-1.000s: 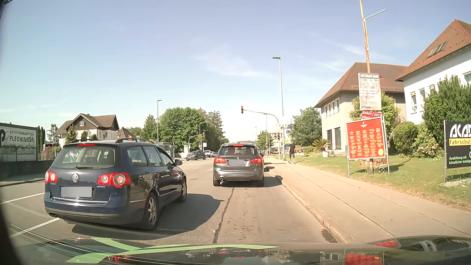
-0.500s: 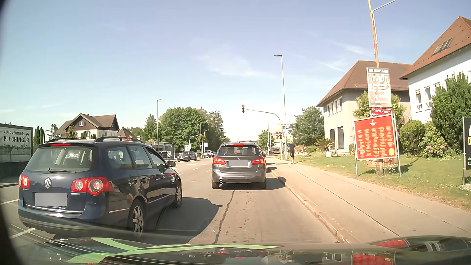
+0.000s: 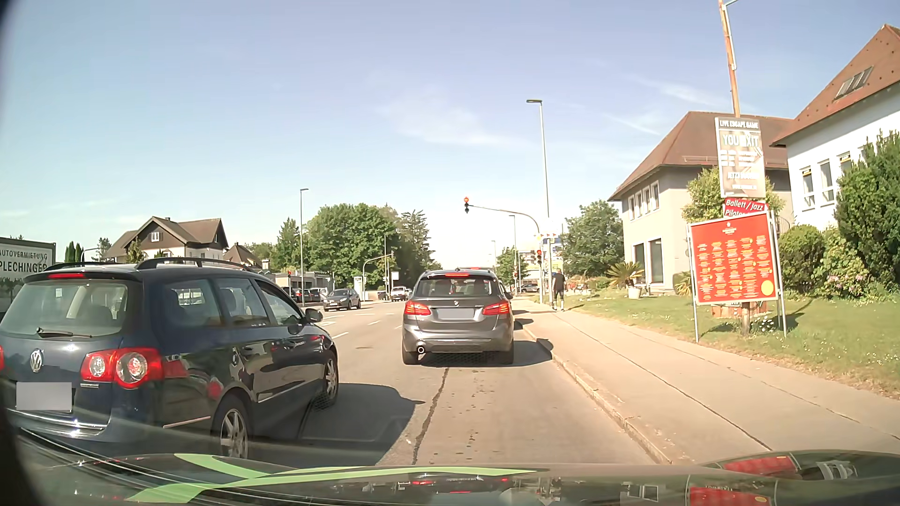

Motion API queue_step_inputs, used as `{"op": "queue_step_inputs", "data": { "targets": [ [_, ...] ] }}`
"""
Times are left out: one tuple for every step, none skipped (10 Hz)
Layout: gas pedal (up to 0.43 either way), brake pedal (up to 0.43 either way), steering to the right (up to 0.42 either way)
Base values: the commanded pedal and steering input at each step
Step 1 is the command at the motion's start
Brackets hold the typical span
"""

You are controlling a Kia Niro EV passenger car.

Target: Follow the waypoints while adhering to traffic rules and regulations

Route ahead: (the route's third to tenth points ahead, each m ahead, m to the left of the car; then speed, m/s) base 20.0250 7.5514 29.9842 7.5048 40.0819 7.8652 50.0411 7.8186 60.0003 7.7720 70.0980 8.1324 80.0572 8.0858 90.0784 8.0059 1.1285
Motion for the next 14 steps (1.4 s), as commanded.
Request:
{"op": "queue_step_inputs", "data": {
  "targets": [
    [0.0, 0.006, -0.037],
    [0.0, 0.012, -0.038],
    [0.0, 0.043, -0.039],
    [0.0, 0.049, -0.038],
    [0.0, 0.085, -0.037],
    [0.0, 0.128, -0.037],
    [0.0, 0.134, -0.037],
    [0.0, 0.14, -0.037],
    [0.0, 0.152, -0.037],
    [0.0, 0.183, -0.037],
    [0.0, 0.213, -0.037],
    [0.0, 0.22, -0.037],
    [0.0, 0.22, -0.037],
    [0.0, 0.22, -0.038]
  ]
}}
